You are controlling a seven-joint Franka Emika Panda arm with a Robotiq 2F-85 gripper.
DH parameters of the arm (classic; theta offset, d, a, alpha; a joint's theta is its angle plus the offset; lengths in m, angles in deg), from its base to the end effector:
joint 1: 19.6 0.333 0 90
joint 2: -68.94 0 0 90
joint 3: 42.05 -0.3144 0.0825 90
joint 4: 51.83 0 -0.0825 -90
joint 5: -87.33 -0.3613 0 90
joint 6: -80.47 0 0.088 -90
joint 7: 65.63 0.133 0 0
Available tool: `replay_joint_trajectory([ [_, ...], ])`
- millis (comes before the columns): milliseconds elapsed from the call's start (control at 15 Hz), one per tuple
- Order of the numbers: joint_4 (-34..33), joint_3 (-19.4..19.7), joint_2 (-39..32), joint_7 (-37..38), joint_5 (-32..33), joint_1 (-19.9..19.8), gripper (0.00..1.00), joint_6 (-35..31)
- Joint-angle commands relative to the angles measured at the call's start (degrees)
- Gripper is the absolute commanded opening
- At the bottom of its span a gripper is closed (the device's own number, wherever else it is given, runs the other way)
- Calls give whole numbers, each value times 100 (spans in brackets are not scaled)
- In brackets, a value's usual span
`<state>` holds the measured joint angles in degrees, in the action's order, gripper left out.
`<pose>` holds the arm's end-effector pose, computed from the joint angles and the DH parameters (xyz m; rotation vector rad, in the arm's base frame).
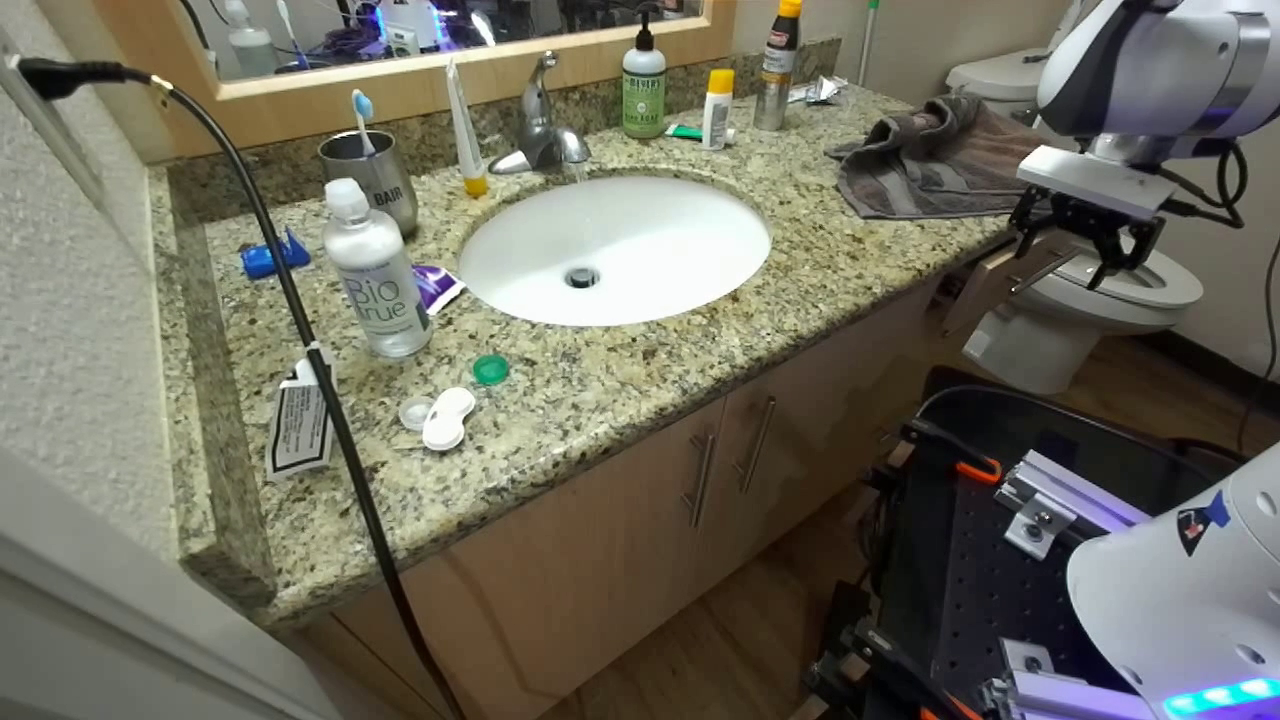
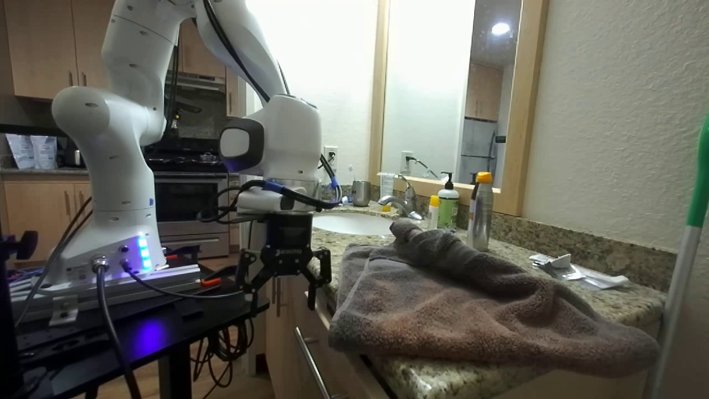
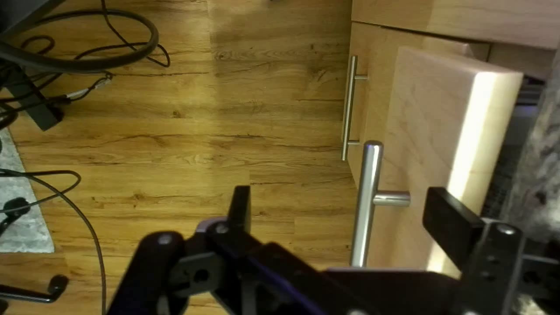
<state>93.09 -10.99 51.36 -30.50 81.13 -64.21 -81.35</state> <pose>0.0932 -0.4455 0.1754 1.6128 -2.5473 -0.0077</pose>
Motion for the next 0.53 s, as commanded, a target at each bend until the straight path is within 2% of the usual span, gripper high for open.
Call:
replay_joint_trajectory([
  [0, -385, -114, -619, -847, -435, -107, 100, -165],
  [200, -588, 115, -1050, -998, -436, -20, 100, -198],
  [467, -1050, 297, -1735, -775, -492, 78, 100, -117],
])
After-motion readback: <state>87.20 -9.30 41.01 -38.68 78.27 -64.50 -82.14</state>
